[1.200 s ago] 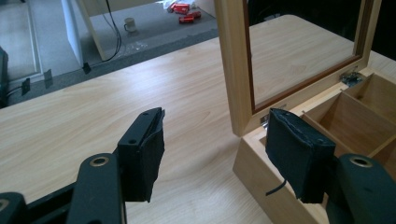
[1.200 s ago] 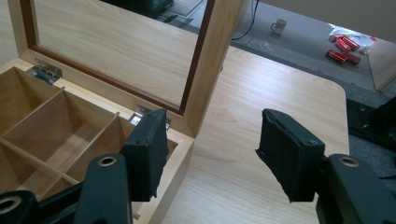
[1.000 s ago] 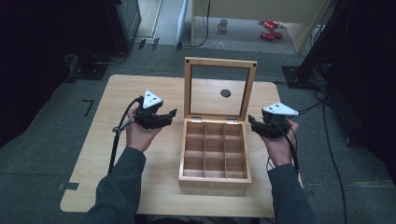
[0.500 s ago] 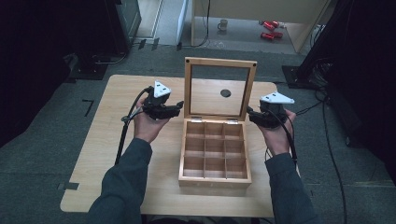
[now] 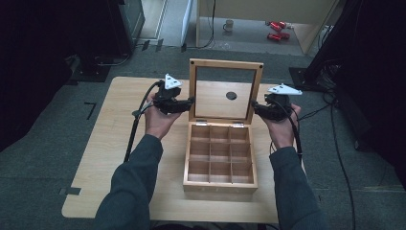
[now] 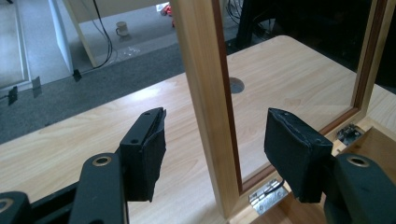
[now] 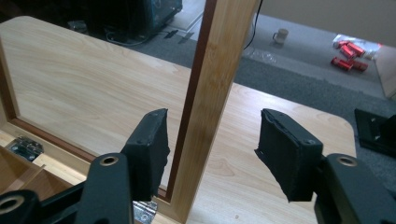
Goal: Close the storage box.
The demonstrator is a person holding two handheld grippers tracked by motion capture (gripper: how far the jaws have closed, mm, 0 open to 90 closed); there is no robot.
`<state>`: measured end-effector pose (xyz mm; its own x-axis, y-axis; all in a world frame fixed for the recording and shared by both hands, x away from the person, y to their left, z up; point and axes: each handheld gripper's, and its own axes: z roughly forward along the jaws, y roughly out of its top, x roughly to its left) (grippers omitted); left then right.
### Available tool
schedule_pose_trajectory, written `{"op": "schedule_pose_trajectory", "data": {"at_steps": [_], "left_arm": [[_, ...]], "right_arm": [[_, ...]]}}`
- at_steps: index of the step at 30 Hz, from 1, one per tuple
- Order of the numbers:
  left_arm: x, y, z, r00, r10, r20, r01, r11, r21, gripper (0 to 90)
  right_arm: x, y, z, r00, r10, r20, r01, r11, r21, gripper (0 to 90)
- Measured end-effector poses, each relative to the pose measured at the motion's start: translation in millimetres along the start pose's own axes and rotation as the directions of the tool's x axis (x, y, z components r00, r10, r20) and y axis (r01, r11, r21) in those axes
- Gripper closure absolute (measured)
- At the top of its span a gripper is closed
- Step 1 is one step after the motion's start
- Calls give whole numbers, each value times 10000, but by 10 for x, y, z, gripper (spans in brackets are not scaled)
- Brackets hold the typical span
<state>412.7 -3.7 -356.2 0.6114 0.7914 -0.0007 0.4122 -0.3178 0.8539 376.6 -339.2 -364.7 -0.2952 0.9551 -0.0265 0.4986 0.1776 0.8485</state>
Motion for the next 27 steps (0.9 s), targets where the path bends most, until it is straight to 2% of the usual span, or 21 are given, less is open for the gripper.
{"op": "schedule_pose_trajectory", "data": {"at_steps": [4,7,8,12,15,20,23,27], "left_arm": [[-16,62,70,9999,73,-93,-72,9999,131,384],[-11,88,117,9999,18,-132,-16,9999,148,382],[-4,85,148,9998,-134,-118,135,9999,103,381],[-8,67,209,9998,-160,-125,163,9995,255,381],[-20,52,258,9998,-215,-19,216,9992,346,382],[-49,56,349,9986,-496,181,489,9981,374,392],[-49,60,369,9983,-542,192,534,9978,388,402],[-40,66,386,9981,-597,167,591,9976,363,424]], "right_arm": [[-35,34,72,9996,249,-131,-249,9997,30,379],[-34,57,91,9995,244,-207,-243,9997,38,374],[-26,78,105,9992,208,-328,-210,9998,-49,373],[-17,81,144,9988,242,-429,-245,9997,-58,373],[-17,64,197,9989,226,-421,-224,9997,44,383],[-51,77,221,9976,342,-600,-352,9993,-157,405],[-63,84,241,9972,340,-659,-344,9994,-42,407],[-49,131,255,9974,86,-715,-92,9999,-81,420]]}}
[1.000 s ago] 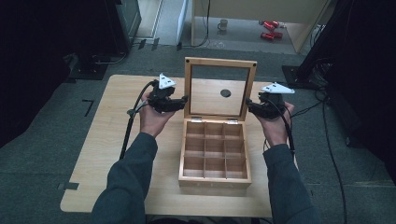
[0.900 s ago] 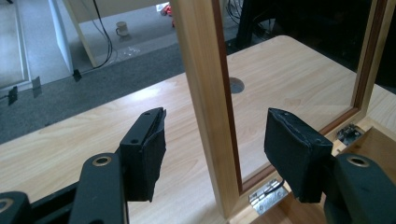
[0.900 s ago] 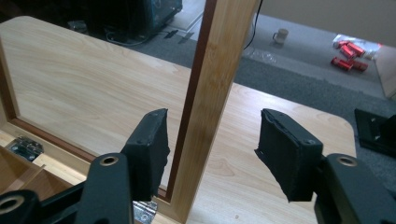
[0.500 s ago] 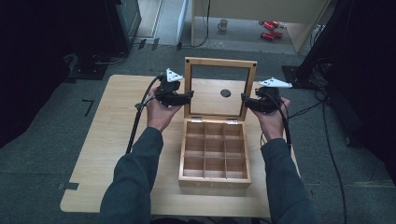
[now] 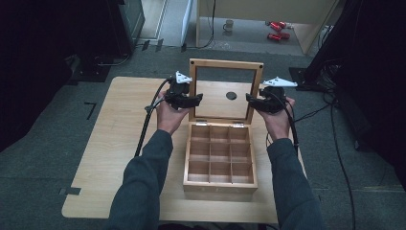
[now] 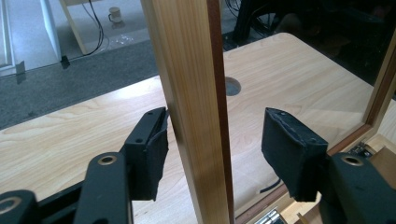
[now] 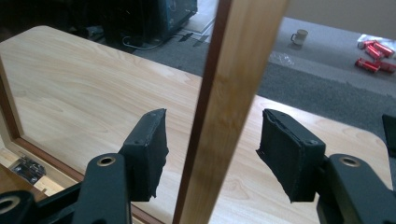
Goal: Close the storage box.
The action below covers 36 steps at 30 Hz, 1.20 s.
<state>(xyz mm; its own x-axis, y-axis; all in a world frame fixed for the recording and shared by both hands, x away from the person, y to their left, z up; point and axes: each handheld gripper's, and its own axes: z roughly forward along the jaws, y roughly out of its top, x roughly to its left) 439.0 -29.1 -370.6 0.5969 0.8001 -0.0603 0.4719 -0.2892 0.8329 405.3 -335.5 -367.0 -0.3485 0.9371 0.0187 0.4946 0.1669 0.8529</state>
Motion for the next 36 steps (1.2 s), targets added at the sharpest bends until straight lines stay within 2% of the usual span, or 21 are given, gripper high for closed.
{"op": "schedule_pose_trajectory", "data": {"at_steps": [8,11,18,23,28,31,36], "left_arm": [[11,25,-17,9999,-123,100,124,9998,-121,480],[-2,52,-11,10000,-86,35,86,10000,2,484],[-23,58,-18,9998,-172,-79,172,9998,-74,503],[-49,17,-67,9997,-169,-149,164,9994,-304,517],[-87,-42,-141,9993,-359,-63,354,9970,-689,524],[-117,-69,-187,9996,-286,-61,280,9964,-804,523],[-170,-114,-255,9999,-82,-136,69,9954,-951,523]], "right_arm": [[32,30,39,9999,-131,-75,130,9999,-20,462],[51,32,43,9999,-114,-17,114,9999,-21,464],[45,28,19,10000,-30,-41,30,9999,-101,490],[70,18,-20,9999,-90,78,92,9998,-167,502],[125,4,-102,9993,-296,245,301,9993,-214,505],[148,-43,-167,9993,-295,226,305,9985,-460,519],[190,-57,-230,9990,-313,306,329,9980,-540,515]]}}
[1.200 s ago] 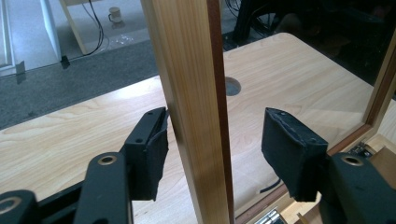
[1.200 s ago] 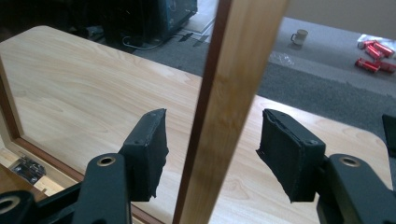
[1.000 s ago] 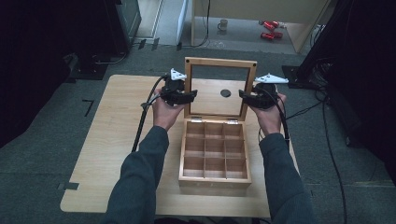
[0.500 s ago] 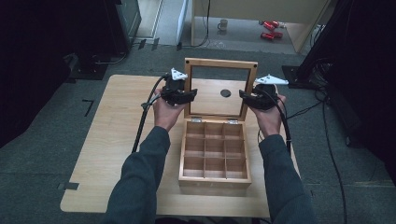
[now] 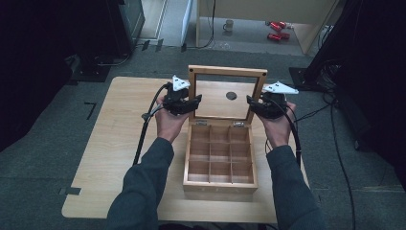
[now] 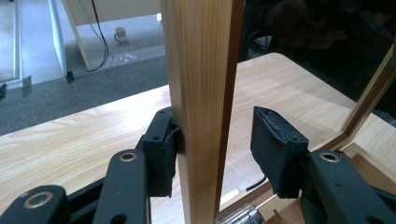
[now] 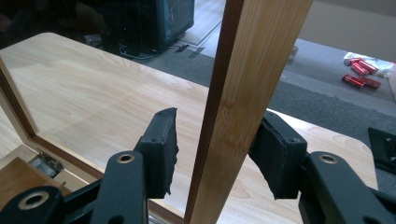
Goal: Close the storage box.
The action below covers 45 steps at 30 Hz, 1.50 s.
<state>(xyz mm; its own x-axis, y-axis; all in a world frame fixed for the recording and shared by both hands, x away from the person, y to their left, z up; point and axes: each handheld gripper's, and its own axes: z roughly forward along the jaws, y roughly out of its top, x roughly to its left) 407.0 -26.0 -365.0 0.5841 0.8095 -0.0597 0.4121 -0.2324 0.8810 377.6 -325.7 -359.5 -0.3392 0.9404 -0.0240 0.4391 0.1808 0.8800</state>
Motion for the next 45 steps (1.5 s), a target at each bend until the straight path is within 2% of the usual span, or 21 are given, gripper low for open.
{"op": "schedule_pose_trajectory", "data": {"at_steps": [4,10,11,13,17,24,27,33,35,40,45], "left_arm": [[-45,-42,-60,9999,-65,-91,63,9997,-228,537],[-103,-81,-148,9992,349,-172,-352,9992,-195,542],[-117,-98,-171,9989,441,-165,-445,9988,-224,543],[-122,-106,-183,9986,506,-155,-510,9984,-236,543],[-141,-151,-239,9978,655,-27,-655,9973,-333,543],[-143,-190,-293,9974,702,183,-694,9967,-418,541],[-139,-212,-355,9950,972,210,-962,9943,-450,533],[-127,-221,-496,9924,1203,253,-1183,9906,-687,520],[-97,-207,-535,9920,1155,505,-1114,9907,-777,516],[-115,-212,-566,9905,1305,432,-1270,9890,-753,516],[-149,-193,-705,9902,1358,313,-1313,9843,-1177,522]], "right_arm": [[35,-28,-73,10000,-44,27,45,9999,-146,516],[102,-47,-192,9999,-24,156,26,9999,-150,518],[125,-38,-242,9995,-202,246,208,9994,-266,519],[133,-31,-269,9993,-262,263,270,9992,-289,521],[157,-56,-383,9996,-192,209,204,9980,-605,531],[190,-111,-454,9996,-198,175,211,9971,-732,531],[206,-112,-497,9997,-103,233,122,9963,-850,536],[202,-101,-525,9997,-73,251,97,9954,-955,538],[213,-96,-530,9998,-121,166,138,9945,-1040,528],[221,-93,-533,9998,-39,205,60,9947,-1027,531],[235,-109,-569,9998,-25,214,48,9946,-1040,533]]}}
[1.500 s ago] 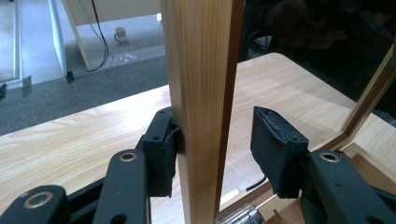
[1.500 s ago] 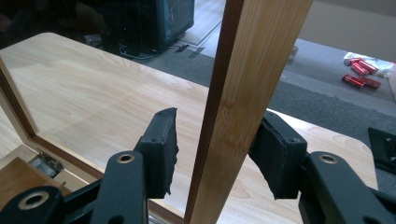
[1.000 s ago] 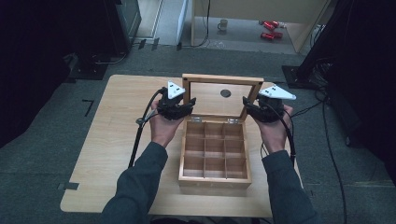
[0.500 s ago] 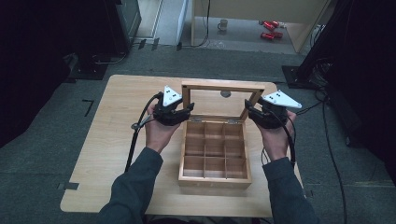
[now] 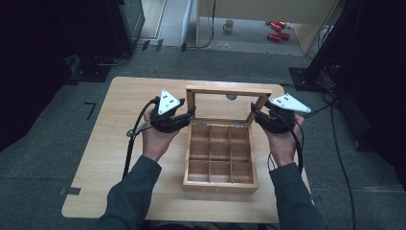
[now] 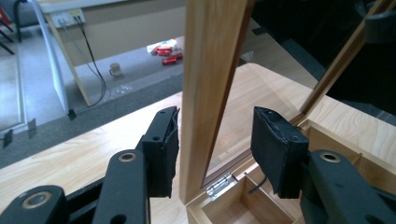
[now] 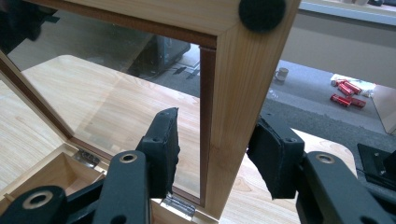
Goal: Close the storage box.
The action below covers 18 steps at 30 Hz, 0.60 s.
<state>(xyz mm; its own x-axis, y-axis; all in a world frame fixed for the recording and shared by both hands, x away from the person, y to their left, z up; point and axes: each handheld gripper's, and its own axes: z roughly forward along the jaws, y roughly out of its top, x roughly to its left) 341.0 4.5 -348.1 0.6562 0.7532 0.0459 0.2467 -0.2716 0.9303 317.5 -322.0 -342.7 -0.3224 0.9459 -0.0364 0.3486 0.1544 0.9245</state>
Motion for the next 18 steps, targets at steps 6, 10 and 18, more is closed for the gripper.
{"op": "schedule_pose_trajectory", "data": {"at_steps": [6,10,18], "left_arm": [[28,33,-99,9998,-67,-174,64,9998,-168,558],[12,49,-129,9998,-51,-173,46,9996,-274,578],[-19,58,-169,9997,67,-250,-77,9993,-378,613]], "right_arm": [[8,-8,-50,10000,14,-20,-14,9999,-136,535],[24,-16,-68,10000,-79,19,79,9999,-145,535],[37,-47,-121,9999,-147,-44,146,9997,-214,542]]}}
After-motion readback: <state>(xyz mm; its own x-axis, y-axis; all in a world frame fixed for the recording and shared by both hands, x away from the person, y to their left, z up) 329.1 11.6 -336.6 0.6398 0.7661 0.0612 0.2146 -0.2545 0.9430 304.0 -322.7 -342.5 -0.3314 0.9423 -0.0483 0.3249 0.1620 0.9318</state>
